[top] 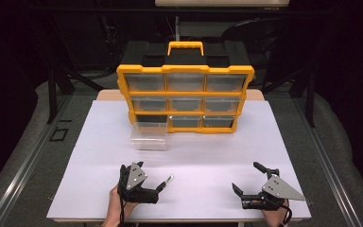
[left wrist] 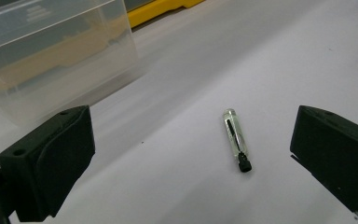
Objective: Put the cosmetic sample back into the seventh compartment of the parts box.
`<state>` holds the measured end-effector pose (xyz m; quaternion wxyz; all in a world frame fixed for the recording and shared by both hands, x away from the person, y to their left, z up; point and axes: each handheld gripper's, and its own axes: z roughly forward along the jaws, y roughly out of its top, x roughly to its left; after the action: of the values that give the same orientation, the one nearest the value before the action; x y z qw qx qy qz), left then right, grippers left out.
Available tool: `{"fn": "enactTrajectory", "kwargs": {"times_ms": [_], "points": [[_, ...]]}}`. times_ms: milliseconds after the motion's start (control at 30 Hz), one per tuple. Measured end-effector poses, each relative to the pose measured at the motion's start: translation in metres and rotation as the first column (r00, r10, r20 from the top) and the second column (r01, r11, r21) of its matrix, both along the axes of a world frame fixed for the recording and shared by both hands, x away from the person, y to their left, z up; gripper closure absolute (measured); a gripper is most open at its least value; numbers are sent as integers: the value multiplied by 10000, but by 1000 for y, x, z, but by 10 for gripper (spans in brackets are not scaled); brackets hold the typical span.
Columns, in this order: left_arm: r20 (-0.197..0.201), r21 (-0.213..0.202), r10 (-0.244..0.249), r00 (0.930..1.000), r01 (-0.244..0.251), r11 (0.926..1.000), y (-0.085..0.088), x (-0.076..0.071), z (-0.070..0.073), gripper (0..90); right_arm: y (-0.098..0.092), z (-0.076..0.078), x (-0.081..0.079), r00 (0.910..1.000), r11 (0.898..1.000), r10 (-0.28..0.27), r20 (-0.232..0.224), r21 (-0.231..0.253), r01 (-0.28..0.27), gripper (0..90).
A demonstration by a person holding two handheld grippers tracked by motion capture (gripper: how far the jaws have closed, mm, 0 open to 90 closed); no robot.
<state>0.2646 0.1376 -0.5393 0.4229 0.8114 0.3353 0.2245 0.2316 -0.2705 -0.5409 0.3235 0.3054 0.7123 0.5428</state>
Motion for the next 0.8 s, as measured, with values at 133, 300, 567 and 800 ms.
{"fn": "enactTrajectory", "kwargs": {"times_ms": [133, 300, 567, 800], "points": [[-150, 161, 28, 9999, -25, 9999, -4, 1, 0, 0, 0, 0, 0, 10000, 10000, 9, -20, -34, -9, 0], [-486, 463, 40, 9988, -18, 9989, -12, 4, -1, 0, 1, -1, 1, 9999, 9999, 76, -67, -90, -77, 0], [-676, 936, -95, 9977, 158, 9955, -26, 6, -4, 13, 0, -1, 1, 10000, 10000, 57, -65, -53, -57, 0], [-876, 1145, -174, 9960, 274, 9930, -35, 9, -5, 162, 0, -1, 2, 9999, 10000, 81, -91, -35, -81, 0]]}}
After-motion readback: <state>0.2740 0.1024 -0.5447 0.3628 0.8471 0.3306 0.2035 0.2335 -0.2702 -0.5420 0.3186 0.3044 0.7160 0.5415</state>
